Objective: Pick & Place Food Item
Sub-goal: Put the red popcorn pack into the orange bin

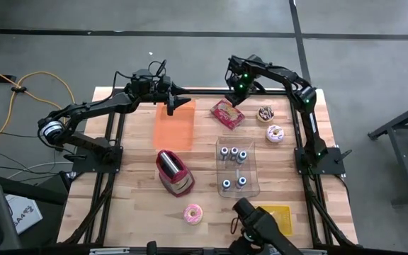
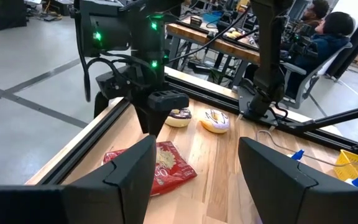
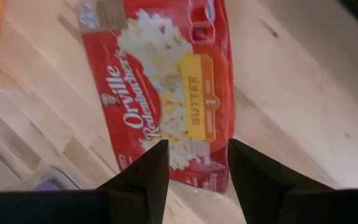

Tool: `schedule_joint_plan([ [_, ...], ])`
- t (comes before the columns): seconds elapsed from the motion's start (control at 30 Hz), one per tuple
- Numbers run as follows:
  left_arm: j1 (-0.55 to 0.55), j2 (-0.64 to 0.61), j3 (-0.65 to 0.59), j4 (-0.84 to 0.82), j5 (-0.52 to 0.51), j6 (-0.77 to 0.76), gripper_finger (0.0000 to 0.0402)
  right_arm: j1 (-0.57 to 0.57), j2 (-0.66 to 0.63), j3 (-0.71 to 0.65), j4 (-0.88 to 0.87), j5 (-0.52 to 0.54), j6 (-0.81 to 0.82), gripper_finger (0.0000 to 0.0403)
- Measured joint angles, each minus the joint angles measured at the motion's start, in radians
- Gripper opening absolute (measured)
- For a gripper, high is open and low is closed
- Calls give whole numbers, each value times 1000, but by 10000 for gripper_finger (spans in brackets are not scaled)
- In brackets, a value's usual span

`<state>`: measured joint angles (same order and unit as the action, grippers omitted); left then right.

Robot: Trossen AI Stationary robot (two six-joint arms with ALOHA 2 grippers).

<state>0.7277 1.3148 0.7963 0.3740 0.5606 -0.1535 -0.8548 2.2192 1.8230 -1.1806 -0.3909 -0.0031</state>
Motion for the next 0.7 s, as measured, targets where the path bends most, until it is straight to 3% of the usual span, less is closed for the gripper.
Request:
schedule_joint_plan([
  [0.3,0,0,0,0,0,0,223,44,0,46,106,65,26,150],
  [0.7,0,0,0,0,0,1,223,96,0,46,259,66,136,150],
])
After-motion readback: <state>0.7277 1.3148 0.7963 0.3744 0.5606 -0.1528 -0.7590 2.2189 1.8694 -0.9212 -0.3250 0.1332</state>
